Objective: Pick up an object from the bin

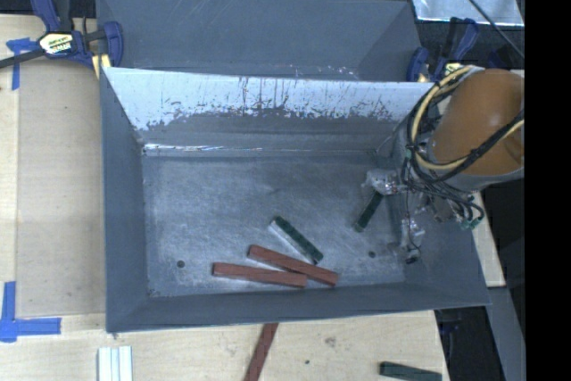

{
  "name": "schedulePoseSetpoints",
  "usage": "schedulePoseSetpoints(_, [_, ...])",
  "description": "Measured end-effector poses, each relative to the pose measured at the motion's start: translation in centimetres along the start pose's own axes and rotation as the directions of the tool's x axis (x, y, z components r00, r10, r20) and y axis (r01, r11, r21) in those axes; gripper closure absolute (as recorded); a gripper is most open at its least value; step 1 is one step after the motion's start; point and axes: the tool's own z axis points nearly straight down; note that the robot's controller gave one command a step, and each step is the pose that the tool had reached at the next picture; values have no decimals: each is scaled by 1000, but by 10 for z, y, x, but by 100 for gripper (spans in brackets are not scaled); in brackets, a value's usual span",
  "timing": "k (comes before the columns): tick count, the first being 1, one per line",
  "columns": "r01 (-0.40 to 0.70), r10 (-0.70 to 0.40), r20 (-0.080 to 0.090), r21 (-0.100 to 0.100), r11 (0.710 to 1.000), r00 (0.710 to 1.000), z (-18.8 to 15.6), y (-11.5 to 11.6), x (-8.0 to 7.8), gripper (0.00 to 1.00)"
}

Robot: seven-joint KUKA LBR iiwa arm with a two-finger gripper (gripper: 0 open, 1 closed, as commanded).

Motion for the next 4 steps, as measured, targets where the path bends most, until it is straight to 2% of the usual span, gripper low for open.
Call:
schedulePoseSetpoints(1, [-68, 68, 3, 1, 998, 998, 6, 2, -36, 0])
schedulePoseSetpoints(2, [-222, 222, 3, -4, 975, 975, 35, -7, -7, 100])
schedulePoseSetpoints(3, [-221, 221, 3, -4, 975, 975, 34, -7, -8, 100])
schedulePoseSetpoints(4, [-174, 174, 4, 1, 985, 985, -107, -36, -40, 100])
